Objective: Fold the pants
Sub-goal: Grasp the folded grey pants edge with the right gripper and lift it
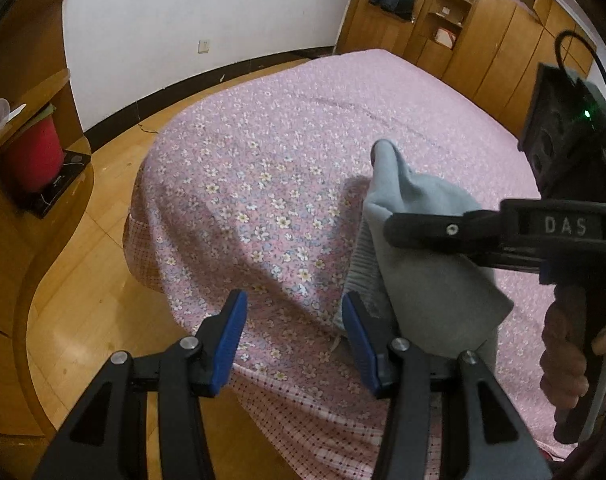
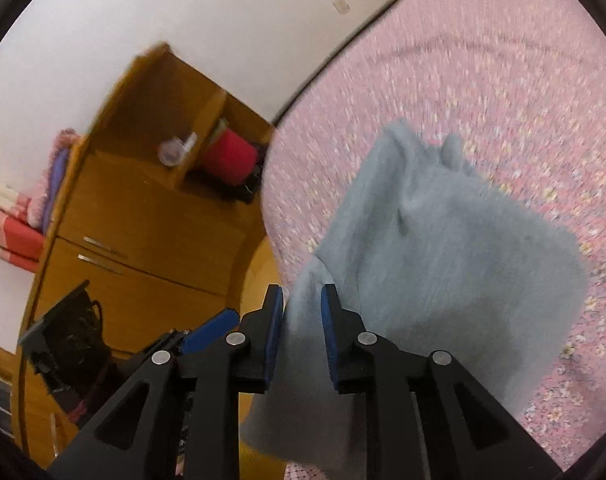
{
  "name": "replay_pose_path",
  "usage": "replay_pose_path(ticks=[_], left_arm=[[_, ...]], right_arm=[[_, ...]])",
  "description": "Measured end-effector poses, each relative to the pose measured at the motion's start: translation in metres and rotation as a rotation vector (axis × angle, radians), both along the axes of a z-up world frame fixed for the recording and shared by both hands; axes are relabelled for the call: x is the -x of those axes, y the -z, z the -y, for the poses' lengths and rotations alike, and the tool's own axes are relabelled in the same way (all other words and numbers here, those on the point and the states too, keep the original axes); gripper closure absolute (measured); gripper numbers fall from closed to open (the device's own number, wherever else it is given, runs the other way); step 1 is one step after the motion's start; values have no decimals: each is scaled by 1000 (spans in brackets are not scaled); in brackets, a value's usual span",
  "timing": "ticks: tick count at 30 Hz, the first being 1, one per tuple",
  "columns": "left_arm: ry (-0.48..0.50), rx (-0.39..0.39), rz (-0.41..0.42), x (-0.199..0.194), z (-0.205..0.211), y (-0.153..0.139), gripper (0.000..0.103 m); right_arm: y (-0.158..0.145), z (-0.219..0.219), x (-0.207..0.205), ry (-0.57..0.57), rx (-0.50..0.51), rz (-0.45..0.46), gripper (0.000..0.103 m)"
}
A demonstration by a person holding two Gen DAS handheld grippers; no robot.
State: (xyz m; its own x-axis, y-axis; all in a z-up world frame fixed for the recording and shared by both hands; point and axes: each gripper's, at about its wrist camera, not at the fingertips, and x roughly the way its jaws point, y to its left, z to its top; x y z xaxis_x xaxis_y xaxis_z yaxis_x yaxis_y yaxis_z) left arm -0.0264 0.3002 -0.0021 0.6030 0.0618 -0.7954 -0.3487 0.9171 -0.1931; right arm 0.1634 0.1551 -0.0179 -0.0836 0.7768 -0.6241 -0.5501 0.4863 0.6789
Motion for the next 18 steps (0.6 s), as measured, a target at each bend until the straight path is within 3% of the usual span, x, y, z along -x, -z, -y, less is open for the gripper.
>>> replay_pose_path(ticks=[5, 10, 12, 14, 16, 18], left_arm=[[11, -6, 46, 6, 8, -26, 51], [103, -9, 111, 2, 37, -55, 51], [139, -10, 123, -3, 52, -59, 51], [171, -8, 125, -9, 61, -58, 55], [202, -9, 93, -17, 70, -50, 72], [221, 1, 77, -23, 74, -40, 75]], right_arm=[[-16, 45, -4, 91, -23, 81, 82], [-8, 82, -17, 196, 96, 141, 82], [-6, 86, -18, 201, 96, 144, 82], [-7, 89, -19, 190, 92, 156, 82], [-9, 84, -15, 167, 101, 190, 82], [-7, 72, -13, 140, 120, 225, 82]])
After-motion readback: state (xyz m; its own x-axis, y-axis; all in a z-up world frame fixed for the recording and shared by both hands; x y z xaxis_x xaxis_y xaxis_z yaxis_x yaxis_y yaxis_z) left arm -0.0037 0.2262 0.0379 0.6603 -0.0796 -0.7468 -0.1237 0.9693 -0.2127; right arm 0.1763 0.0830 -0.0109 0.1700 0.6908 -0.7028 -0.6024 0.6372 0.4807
